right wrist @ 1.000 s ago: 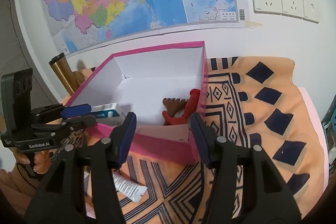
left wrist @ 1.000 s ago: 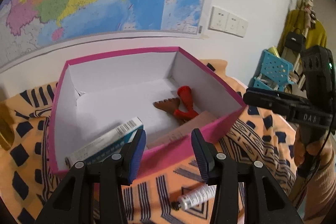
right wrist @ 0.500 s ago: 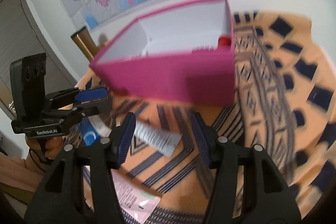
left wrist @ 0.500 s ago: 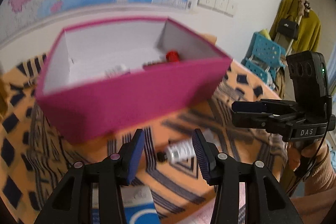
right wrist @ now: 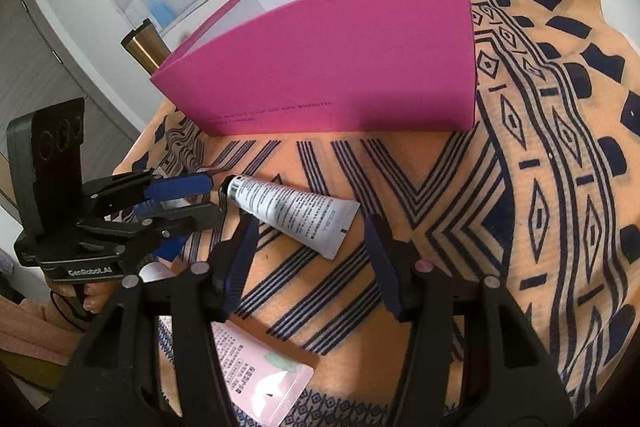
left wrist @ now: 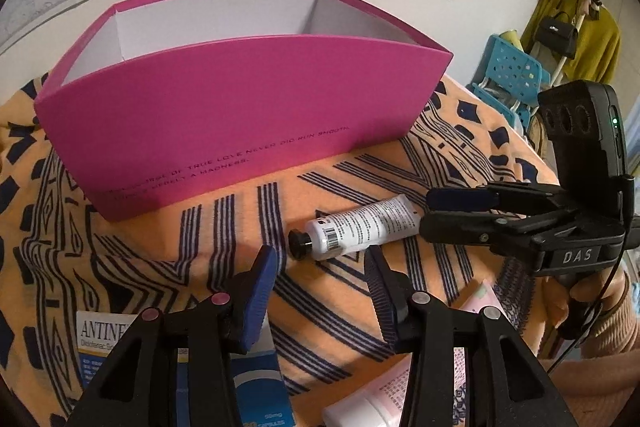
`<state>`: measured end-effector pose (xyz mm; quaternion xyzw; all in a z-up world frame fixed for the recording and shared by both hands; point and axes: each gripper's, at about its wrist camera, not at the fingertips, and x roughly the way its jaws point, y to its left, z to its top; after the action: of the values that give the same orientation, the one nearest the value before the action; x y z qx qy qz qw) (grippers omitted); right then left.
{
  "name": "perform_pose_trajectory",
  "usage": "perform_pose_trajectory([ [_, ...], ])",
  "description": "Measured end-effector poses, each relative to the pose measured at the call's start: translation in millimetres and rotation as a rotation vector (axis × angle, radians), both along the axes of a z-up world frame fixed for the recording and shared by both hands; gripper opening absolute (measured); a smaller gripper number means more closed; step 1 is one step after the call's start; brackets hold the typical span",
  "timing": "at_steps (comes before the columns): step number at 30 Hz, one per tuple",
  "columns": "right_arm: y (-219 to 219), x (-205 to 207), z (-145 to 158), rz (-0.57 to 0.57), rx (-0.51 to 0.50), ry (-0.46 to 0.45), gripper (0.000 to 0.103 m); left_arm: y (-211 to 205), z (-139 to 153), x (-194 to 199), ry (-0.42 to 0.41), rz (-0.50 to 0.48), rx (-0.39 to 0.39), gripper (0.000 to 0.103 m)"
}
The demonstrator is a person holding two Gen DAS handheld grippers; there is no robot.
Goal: Organize rigid objects
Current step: 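Grasp the small white tube with black cap using the right gripper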
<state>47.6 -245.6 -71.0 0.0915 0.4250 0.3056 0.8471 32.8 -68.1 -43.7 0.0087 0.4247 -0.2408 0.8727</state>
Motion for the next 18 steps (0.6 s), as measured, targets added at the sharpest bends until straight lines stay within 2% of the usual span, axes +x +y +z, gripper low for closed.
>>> perform_pose_trajectory([
  [10, 12, 4, -4, 0.008, -0.016, -0.001, 0.057, -10, -5, 9, 0.015, -0.005, -0.001, 0.043],
  [18, 14, 4, -5, 0.015, -0.007, -0.005, 0.058, -24, -9, 10, 0.001, -0.027, 0.037, 0.043],
])
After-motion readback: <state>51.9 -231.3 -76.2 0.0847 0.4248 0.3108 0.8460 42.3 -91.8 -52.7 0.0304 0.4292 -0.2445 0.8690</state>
